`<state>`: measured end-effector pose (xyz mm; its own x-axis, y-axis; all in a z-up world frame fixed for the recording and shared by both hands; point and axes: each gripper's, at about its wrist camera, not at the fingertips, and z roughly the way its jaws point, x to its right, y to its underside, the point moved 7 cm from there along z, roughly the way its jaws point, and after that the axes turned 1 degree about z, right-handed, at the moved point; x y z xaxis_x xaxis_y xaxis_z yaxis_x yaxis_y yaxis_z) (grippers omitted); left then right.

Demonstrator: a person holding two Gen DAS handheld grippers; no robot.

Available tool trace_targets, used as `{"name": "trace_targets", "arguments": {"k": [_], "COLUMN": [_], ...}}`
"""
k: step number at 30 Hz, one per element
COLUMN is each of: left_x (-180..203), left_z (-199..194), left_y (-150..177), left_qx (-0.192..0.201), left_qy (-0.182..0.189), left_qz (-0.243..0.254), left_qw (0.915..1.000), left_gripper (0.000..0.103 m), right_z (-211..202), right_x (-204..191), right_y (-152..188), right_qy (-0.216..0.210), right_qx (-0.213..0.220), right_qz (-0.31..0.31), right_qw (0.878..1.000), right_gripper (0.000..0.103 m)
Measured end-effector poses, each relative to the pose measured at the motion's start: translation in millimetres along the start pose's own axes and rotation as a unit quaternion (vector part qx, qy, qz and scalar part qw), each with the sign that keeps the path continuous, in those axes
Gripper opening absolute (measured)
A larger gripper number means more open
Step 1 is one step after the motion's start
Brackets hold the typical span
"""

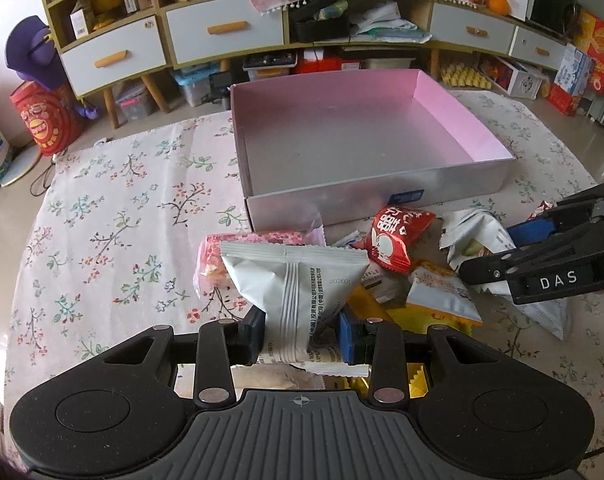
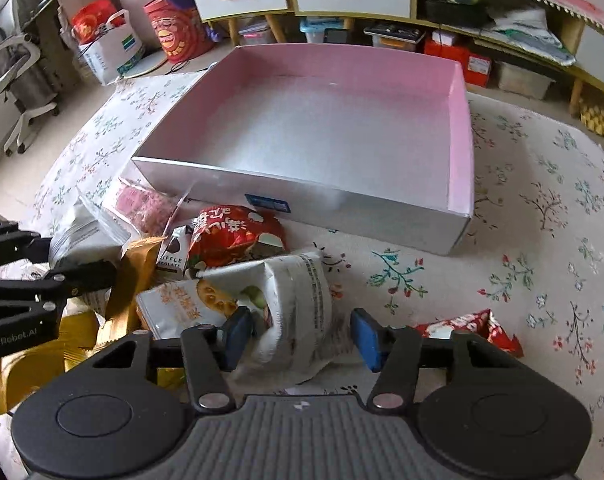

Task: Organize snacks
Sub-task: 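Carry the white pastries into the pink box and open both grippers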

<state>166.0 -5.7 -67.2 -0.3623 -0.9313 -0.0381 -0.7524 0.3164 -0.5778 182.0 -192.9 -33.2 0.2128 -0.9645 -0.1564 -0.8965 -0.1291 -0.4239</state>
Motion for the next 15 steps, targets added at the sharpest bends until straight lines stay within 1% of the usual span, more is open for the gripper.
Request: {"name": "trace_targets", "arguments": {"k": [8, 10, 15], "left_x": [-2.6, -2.7, -2.8], "left_z": [-3.0, -6.8, -17.1], "left_y": [-3.0, -4.3, -11.3], "left_qx": [0.005, 0.009, 0.026], "left_qy": [-0.001, 0.000, -0.005], "left_qz": [-0.003, -0.005, -0.004], "left_qw": [1.0000, 0.9999, 0.9996], "left_gripper": [0.034, 0.034, 0.034], "right_z": [-0.6, -5.4, -18.7], "right_x": [-2.5, -3.8, -5.8], "right_y": [-1.0, -1.5, -6.7], "right_qy": [0.019, 0.019, 0.015], "right_qx": [0.008, 0.009, 0.024], "right_qz": [-0.007, -0.010, -0.006], "right_qw": [1.000, 1.000, 1.000], "right_gripper": [0.024, 0.021, 0.020]}}
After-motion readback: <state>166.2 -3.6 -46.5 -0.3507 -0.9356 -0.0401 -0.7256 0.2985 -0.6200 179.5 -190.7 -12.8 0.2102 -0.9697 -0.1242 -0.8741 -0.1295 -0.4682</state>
